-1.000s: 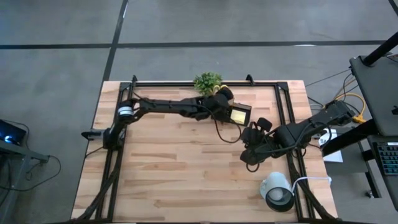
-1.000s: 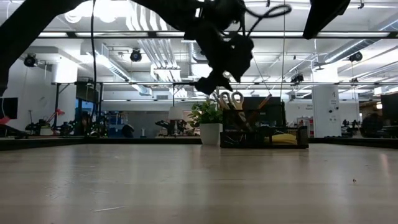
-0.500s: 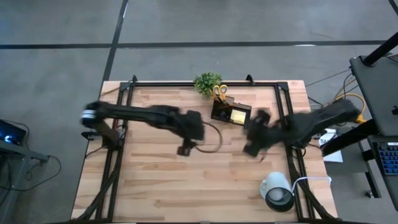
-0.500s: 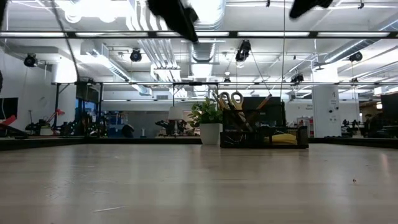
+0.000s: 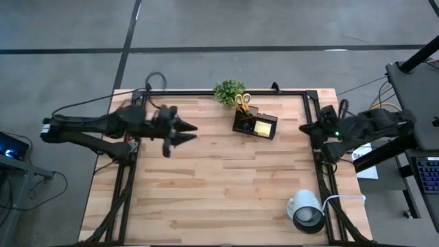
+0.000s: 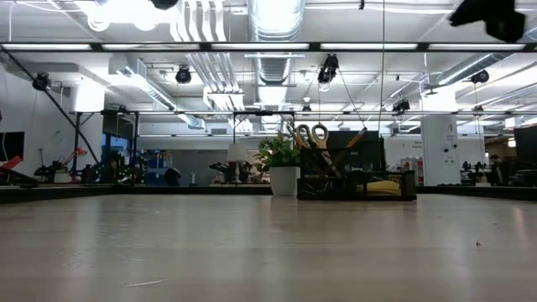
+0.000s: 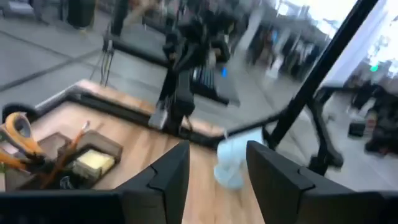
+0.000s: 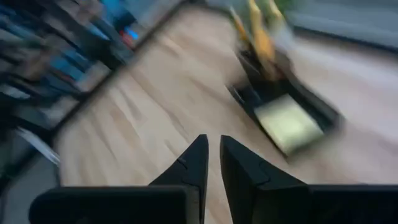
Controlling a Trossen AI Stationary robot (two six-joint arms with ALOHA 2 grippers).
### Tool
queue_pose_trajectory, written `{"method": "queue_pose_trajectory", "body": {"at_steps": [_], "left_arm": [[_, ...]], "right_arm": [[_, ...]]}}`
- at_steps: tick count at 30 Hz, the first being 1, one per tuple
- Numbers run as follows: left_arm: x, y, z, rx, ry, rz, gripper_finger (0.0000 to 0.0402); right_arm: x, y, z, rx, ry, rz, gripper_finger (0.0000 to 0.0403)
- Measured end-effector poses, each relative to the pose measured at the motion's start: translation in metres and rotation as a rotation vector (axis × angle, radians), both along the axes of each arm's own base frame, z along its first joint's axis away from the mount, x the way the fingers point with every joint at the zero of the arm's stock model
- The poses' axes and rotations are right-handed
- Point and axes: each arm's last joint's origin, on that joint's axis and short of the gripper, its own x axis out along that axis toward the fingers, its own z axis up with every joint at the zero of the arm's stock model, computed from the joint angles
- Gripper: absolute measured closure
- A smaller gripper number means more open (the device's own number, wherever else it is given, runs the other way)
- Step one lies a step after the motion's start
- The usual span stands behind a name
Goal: Pick and place office supplies into organizer
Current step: Return to Home Position
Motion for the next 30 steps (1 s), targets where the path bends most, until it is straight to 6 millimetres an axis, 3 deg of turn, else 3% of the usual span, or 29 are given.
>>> {"method": "queue_pose_trajectory", "body": {"at_steps": [3,6,11,14,21,24,26,30], "left_arm": [[-0.015,-0.002,-0.012,0.057,-0.057,-0.055,0.0259],[-0.03,-0.005,-0.031,0.134,-0.081,-0.16,0.0259],[-0.047,0.001,-0.066,0.13,-0.217,-0.102,0.0259],[-0.056,0.003,-0.088,0.143,-0.297,-0.087,0.0259],[-0.073,0.009,-0.133,0.136,-0.425,-0.039,0.0259],[-0.079,0.011,-0.157,0.104,-0.463,-0.029,0.0259],[-0.083,0.011,-0.173,0.089,-0.467,-0.031,0.0259],[-0.084,0.011,-0.174,0.067,-0.429,-0.035,0.0259]], "right_arm": [[-0.007,-0.002,-0.001,-0.154,-0.083,0.097,0.0369],[-0.017,-0.008,0.003,-0.276,-0.193,0.066,0.0369],[-0.041,-0.012,-0.021,-0.299,-0.333,0.192,0.0369],[-0.055,-0.015,-0.032,-0.318,-0.521,0.253,0.0369],[-0.038,-0.009,-0.045,-0.391,-0.494,0.279,0.0369],[-0.027,-0.005,-0.061,-0.371,-0.445,0.297,0.0369],[-0.024,-0.005,-0.064,-0.36,-0.501,0.277,0.0369],[-0.015,-0.001,-0.08,-0.363,-0.584,0.3,0.0369]]}}
